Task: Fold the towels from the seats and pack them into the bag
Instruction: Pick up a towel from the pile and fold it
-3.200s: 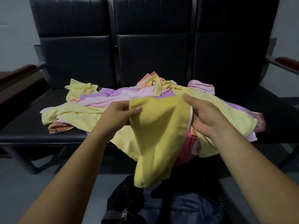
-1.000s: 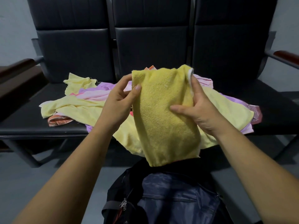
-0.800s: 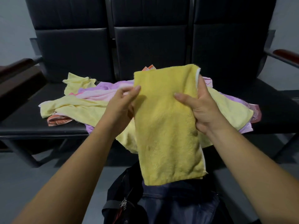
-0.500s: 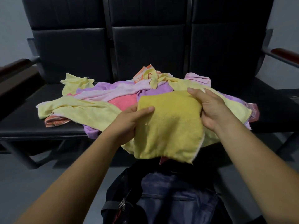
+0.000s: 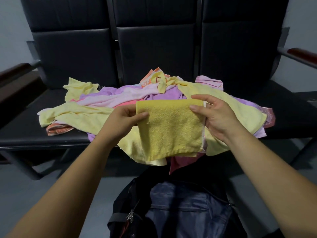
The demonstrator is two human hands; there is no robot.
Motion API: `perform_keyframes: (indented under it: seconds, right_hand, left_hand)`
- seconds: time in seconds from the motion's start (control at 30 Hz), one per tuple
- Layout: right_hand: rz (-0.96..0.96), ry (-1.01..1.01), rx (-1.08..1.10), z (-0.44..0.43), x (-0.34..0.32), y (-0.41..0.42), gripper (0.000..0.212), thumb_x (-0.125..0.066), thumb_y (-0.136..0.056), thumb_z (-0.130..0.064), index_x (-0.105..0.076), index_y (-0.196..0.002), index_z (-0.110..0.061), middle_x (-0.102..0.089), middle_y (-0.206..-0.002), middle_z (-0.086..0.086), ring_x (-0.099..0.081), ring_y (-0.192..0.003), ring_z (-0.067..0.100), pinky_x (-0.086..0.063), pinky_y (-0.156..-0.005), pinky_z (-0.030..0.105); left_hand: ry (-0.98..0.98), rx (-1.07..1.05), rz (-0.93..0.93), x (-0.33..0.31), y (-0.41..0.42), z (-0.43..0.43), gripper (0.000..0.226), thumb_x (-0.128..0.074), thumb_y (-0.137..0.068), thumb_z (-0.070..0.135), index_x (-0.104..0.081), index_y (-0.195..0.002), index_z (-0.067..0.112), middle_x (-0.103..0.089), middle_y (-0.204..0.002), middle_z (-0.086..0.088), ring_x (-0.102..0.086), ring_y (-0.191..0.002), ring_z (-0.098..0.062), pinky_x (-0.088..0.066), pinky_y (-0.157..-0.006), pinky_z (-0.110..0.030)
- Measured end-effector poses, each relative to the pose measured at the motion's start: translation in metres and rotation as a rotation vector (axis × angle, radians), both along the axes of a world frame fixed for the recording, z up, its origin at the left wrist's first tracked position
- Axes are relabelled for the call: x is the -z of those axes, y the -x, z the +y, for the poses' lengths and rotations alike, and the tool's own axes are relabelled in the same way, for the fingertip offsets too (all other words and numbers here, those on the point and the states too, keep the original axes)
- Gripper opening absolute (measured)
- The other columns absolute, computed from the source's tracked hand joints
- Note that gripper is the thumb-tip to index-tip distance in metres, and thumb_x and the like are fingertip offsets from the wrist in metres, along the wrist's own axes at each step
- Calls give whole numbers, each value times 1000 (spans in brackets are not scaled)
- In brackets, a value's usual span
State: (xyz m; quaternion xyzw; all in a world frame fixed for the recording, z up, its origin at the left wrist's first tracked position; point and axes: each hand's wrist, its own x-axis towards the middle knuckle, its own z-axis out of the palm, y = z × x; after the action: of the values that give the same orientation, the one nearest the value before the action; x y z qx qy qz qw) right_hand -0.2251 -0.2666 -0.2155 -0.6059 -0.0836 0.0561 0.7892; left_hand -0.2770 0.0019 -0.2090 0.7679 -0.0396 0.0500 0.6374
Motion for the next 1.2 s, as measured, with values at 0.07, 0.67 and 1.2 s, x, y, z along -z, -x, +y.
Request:
perform_keyframes:
  seconds: [0.07,0.67,1.2]
  right_hand:
    - [-76,105,27,0,-2,1,36,-77,-81,2,-70,-114,-9,-77,-98,16,-74,-95,28,-60,-80,32]
    - [-38,42,20,-4,-15,12,13,-71,-90,-7,-73,-95,-18,-75,-97,7,-72,-94,24,-58,-85,42]
    - [653,81,-159,-8,143,38,33,-63,-92,-2,-64,-125,2,-71,-119,22,-71,-107,34,-60,-85,44]
  left_hand:
    - [-63,-74,-42,3,0,1,12,-72,-90,12,-77,-100,18,-79,-92,0,-71,-86,-7,-54,-80,-21]
    - [118,-94,-248,-1,11,-17,19,-57,-100,24,-66,-117,22,-75,-102,6,-70,-97,-11,-56,-81,-28]
    - [209,-65,592,136,22,-8,39,-69,-91,15,-56,-127,5,-70,-114,-15,-69,-103,-29,-58,-87,-44]
